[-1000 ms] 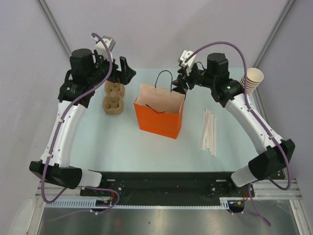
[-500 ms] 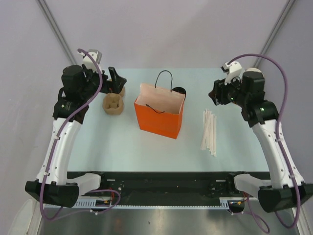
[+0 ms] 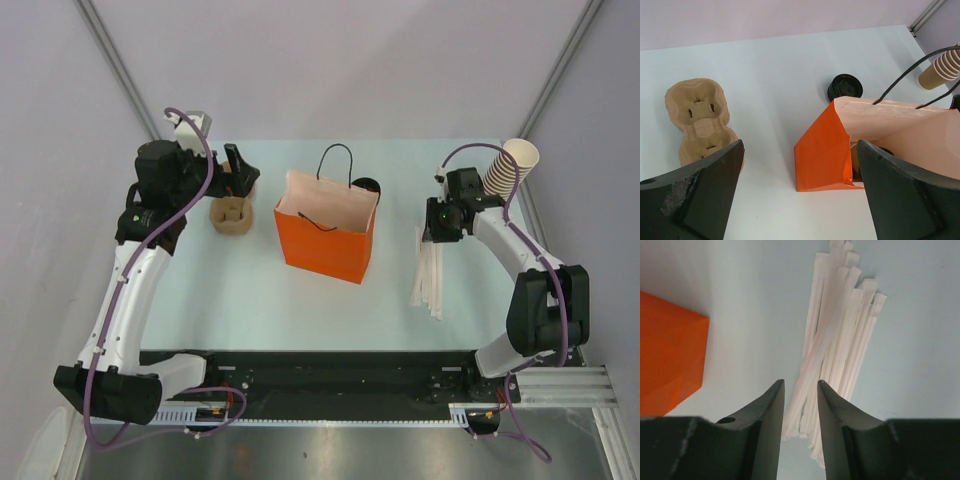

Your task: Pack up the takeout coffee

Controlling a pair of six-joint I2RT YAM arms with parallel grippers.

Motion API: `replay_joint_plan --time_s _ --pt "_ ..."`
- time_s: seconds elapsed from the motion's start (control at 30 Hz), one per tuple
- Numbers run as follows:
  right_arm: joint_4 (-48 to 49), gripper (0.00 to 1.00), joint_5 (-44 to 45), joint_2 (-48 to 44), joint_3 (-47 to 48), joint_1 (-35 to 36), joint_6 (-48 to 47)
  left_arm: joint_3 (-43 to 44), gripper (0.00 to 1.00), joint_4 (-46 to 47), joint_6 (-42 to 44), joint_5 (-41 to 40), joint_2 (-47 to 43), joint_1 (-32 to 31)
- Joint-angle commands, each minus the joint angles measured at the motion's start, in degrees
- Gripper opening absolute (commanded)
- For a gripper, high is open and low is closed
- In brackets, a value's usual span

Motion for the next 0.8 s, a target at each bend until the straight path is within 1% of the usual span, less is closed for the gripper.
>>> replay_joint_plan --time_s 0.0,0.03,0.13,0.33,0.5,0.77 --pt "4.53 0.35 0.08 2.53 0.21 -1.22 3.19 0.09 1.0 2.31 -1.49 0.08 -0.06 0.74" --pt "4.71 0.32 0.08 3.67 0.29 -1.48 3.45 0.17 1.0 2.31 -1.49 0.16 0.12 0.74" --pt "5.24 0.3 -0.27 5.52 0.21 -1.83 3.81 0.17 0.99 2.4 -1.49 0.25 0.3 0.74" --pt "6.47 0.29 -0.53 8.86 0.03 -2.53 4.24 -0.18 0.99 2.4 -1.49 0.25 0.47 0.74" --pt "7.35 0.26 -1.5 11.67 0.03 -2.98 5.3 -0.09 1.0 2.22 -1.23 0.25 0.74 0.83" --pt "8.23 0.24 -1.85 13.79 -0.23 -3.15 6.18 0.44 1.0 1.61 -0.7 0.25 1.61 0.83"
